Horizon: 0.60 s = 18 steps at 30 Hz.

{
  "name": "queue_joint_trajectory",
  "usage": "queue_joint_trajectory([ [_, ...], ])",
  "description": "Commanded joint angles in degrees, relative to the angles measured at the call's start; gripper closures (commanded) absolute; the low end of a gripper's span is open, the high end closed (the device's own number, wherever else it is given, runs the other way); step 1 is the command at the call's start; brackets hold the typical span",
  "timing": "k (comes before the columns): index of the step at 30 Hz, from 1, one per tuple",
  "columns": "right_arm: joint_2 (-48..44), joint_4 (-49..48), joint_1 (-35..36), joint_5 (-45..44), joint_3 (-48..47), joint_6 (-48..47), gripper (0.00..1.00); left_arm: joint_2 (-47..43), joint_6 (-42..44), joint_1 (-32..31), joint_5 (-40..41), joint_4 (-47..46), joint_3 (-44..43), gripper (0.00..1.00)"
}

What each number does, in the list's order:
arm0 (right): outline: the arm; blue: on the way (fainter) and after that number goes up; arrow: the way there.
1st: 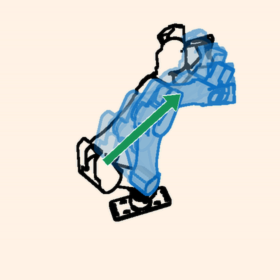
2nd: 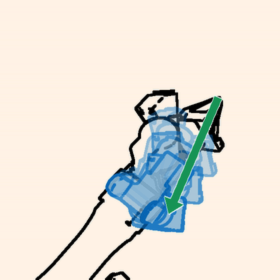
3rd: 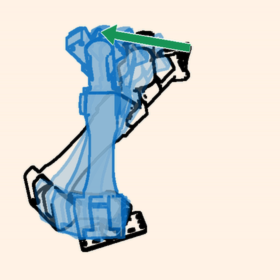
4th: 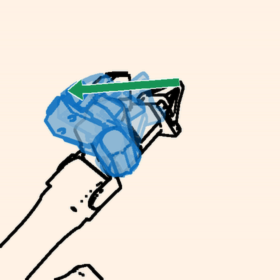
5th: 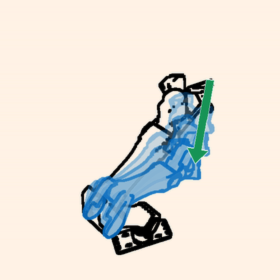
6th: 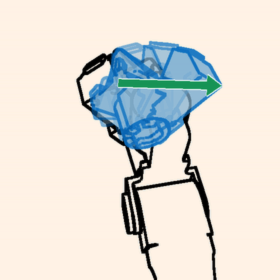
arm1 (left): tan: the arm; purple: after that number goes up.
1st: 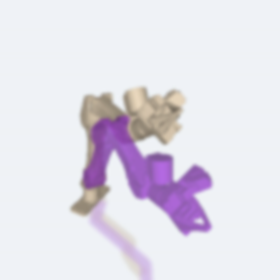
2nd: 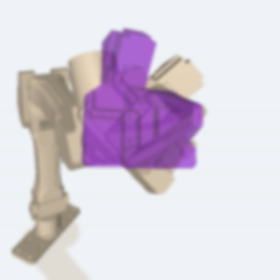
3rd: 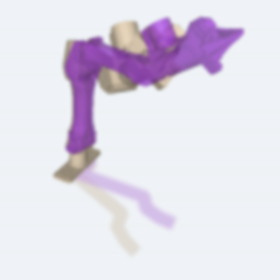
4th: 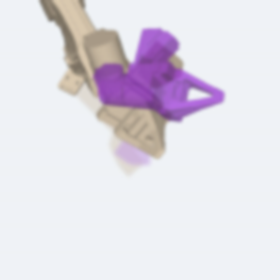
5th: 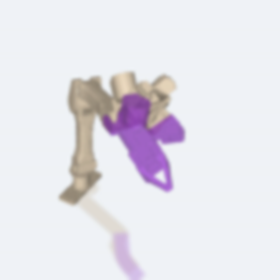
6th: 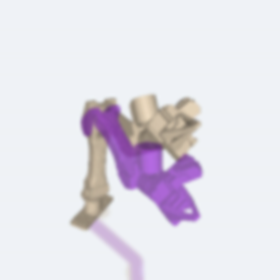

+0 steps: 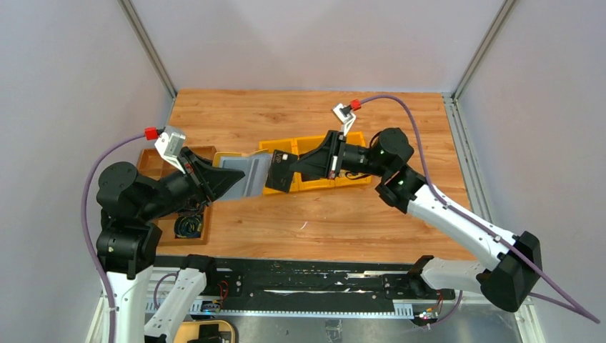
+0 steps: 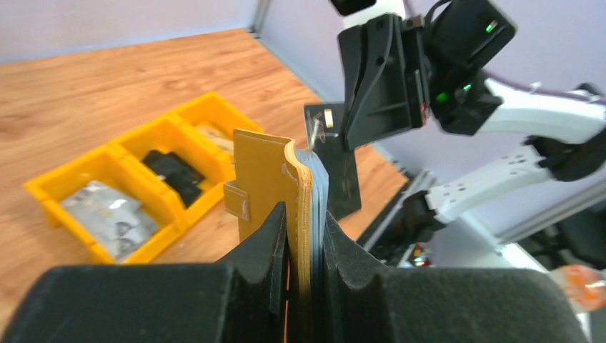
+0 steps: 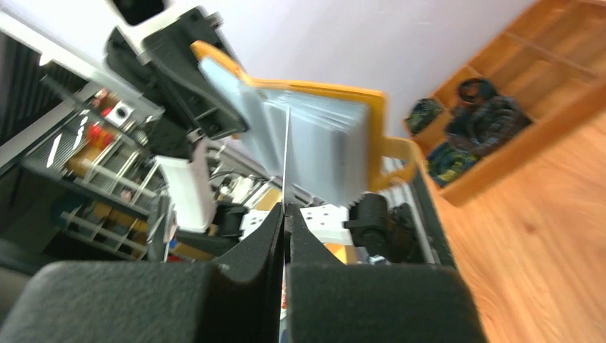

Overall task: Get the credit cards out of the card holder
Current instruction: Place the credit card in the storage box.

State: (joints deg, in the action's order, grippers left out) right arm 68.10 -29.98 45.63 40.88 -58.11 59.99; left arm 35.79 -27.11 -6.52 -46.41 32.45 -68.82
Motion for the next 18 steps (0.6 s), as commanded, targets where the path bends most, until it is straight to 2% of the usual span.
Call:
queue_joint_trajectory([
  [1,-2.2,17.6,-7.8,1.7,-1.1,-10.1,1.0,0.1,15.8,-0.3,6.2,9.4,-2.7,1.0],
  [3,-1.6,25.7,-12.4,0.1,-2.2,-15.9,1.0,0.2,17.7,-0.3,5.3,10.8,-3.4,1.0],
  [6,1.8,31.7,-17.8,-0.7,-3.0,-21.9,1.0,0.2,18.7,-0.3,2.0,11.8,-4.1,1.0],
  [9,8.1,41.7,-19.3,-8.3,-7.5,-31.9,1.0,-0.1,18.6,-0.3,-2.3,11.9,-4.5,1.0],
  [18,32.5,47.4,-19.6,-12.5,-22.8,-39.9,1.0,-1.7,16.8,-0.3,-12.0,12.0,-2.9,1.0],
])
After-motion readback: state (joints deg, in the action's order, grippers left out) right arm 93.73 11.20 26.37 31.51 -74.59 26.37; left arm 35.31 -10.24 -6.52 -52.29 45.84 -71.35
